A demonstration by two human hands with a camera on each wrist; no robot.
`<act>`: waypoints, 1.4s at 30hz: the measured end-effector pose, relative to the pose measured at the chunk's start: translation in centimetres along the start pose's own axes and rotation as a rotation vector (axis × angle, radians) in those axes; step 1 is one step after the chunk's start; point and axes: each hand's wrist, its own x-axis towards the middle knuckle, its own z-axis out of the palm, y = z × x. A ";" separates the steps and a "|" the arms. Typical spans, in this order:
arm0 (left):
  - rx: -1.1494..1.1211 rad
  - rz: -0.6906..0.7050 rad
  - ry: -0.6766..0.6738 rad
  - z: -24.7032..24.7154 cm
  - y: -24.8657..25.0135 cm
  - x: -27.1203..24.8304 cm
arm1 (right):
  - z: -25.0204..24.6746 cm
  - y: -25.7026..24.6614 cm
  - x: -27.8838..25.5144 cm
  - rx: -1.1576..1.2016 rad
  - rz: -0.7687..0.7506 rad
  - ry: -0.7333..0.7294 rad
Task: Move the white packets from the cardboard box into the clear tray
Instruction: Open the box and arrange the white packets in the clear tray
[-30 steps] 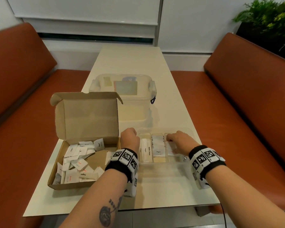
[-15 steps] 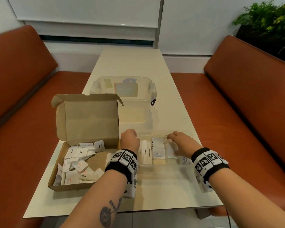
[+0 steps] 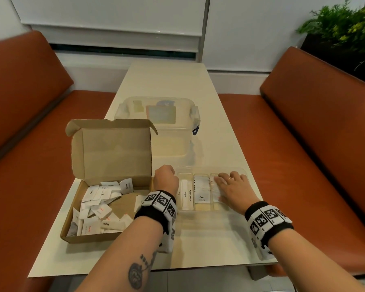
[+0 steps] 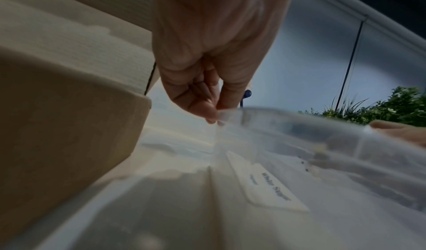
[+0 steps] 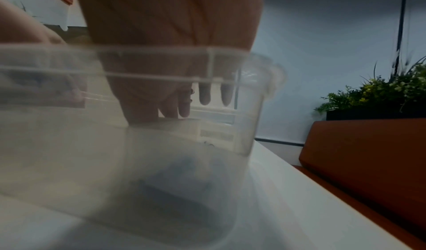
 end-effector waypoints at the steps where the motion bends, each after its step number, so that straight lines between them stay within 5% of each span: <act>1: -0.001 0.000 0.000 0.0 0.0 0.0 | 0.0 0.0 -0.1 0.009 0.011 -0.005; 8: 0.018 -0.016 0.002 0.0 0.2 -0.3 | -1.7 -2.2 1.1 0.124 -0.010 0.183; 16: 0.034 -0.001 -0.002 -0.2 0.4 -0.4 | -1.1 -5.8 3.1 0.097 0.012 0.089; 42: 0.055 0.019 -0.004 -0.7 0.4 -0.7 | -0.2 -5.0 2.9 0.053 0.036 0.149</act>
